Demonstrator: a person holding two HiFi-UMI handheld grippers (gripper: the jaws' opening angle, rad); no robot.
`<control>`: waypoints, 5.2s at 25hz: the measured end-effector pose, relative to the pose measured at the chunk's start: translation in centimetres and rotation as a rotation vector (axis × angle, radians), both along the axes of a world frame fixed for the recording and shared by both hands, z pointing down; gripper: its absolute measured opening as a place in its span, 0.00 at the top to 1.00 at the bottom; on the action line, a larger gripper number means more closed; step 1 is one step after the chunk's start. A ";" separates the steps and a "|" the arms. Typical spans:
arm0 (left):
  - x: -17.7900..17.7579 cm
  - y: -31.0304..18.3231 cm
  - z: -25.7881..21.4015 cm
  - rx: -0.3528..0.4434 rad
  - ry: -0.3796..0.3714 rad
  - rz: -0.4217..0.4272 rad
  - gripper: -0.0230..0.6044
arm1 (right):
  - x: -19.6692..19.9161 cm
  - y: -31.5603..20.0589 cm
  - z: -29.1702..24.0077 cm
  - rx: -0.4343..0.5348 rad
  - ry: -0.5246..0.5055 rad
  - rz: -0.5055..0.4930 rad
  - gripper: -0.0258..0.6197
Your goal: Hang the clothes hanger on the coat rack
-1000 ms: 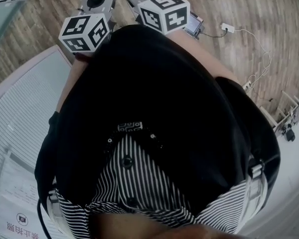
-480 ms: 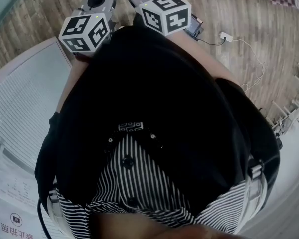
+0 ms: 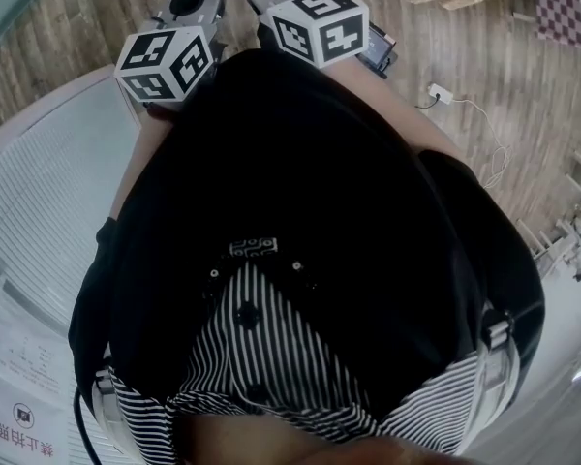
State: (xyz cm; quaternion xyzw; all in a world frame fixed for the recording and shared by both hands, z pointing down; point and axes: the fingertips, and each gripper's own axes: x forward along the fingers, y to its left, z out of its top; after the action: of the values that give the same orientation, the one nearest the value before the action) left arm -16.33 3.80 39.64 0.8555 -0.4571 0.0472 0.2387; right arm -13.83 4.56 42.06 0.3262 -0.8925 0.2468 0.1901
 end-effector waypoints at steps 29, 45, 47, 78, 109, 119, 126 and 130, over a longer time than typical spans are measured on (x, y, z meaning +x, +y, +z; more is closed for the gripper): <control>8.3 -22.9 -2.0 -0.011 -0.061 -0.024 0.96 | 7.3 -23.1 -1.3 -0.014 -0.050 -0.064 0.92; 12.8 -31.5 -0.6 -0.047 -0.089 -0.060 0.96 | 11.5 -31.7 0.2 -0.048 -0.088 -0.100 0.92; 13.0 -31.8 -0.5 -0.051 -0.094 -0.058 0.96 | 11.8 -32.0 0.3 -0.050 -0.096 -0.094 0.92; 7.0 -40.6 -2.7 0.014 -0.048 0.041 0.96 | 6.4 -40.3 -0.8 -0.008 -0.031 -0.003 0.92; -5.5 -43.9 -1.7 0.030 0.018 0.150 0.96 | -2.5 -43.8 0.5 0.040 0.128 0.138 0.92; -6.0 -44.3 -2.4 0.019 0.055 -0.029 0.96 | -1.6 -41.4 0.1 0.051 0.169 0.029 0.92; -6.1 -43.2 -1.8 0.000 0.029 -0.090 0.96 | -0.7 -40.4 -0.2 0.063 0.172 0.006 0.92; -5.8 -43.0 -1.3 -0.004 0.033 -0.099 0.96 | -0.6 -39.6 -0.1 0.114 0.195 -0.026 0.92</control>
State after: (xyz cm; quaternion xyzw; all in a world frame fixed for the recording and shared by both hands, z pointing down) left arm -22.17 -39.17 38.34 0.8321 -0.4946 0.0221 0.2498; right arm -14.47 -35.03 41.93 0.3474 -0.8865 0.1603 0.2603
